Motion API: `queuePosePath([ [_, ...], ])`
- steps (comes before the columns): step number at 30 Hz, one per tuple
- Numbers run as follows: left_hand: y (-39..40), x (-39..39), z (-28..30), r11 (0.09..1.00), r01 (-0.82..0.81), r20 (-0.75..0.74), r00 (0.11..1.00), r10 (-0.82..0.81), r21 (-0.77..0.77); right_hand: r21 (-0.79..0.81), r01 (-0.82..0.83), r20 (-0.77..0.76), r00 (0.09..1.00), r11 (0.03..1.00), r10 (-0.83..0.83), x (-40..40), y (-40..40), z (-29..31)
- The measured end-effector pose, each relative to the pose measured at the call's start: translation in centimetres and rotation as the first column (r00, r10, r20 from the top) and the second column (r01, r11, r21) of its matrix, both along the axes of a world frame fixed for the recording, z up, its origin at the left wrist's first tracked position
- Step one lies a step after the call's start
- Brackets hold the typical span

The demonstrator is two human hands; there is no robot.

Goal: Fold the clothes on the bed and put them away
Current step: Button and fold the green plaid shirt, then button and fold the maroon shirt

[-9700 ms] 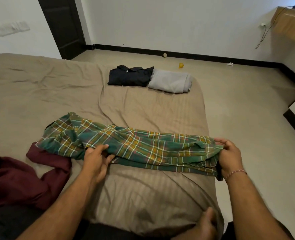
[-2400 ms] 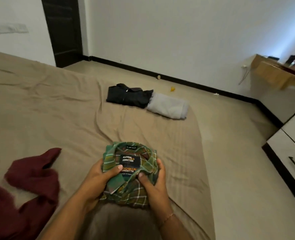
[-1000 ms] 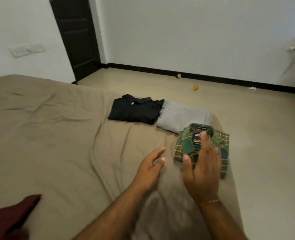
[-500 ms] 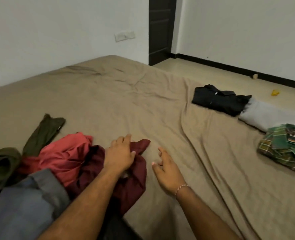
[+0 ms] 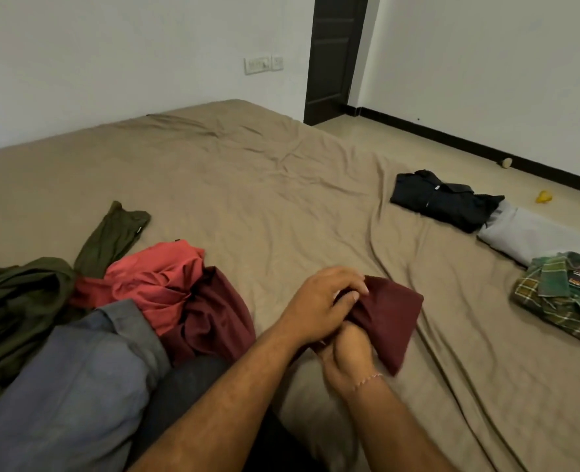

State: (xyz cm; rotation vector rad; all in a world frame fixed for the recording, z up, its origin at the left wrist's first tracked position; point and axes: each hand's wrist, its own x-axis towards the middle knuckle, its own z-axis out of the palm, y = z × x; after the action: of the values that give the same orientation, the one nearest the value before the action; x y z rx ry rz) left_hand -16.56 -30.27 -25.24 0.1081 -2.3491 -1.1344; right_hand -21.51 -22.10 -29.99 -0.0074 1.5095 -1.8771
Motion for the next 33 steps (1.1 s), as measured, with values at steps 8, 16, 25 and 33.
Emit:
queuePosePath([
  [8,-5.1,7.4,-1.8,0.968,0.227,0.873,0.486,-0.021,-0.103,0.017,0.428,0.337,0.848,0.904,-0.408,0.8,2.6,2.8],
  [16,-2.3,9.5,0.6,0.898,0.364,0.959,0.225,0.172,-0.246,-0.001,0.462,0.3,0.846,0.887,-0.441,-2.2,7.9,4.9],
  [25,6.0,3.6,3.5,0.837,0.129,0.564,0.792,0.236,-0.531,-0.127,0.617,0.126,0.787,0.777,-0.605,-11.8,19.8,8.4],
  [33,23.8,-9.5,12.0,1.0,-0.025,0.031,0.999,0.025,-0.003,-0.307,0.236,-0.091,0.957,0.922,-0.275,-0.8,23.4,7.5],
])
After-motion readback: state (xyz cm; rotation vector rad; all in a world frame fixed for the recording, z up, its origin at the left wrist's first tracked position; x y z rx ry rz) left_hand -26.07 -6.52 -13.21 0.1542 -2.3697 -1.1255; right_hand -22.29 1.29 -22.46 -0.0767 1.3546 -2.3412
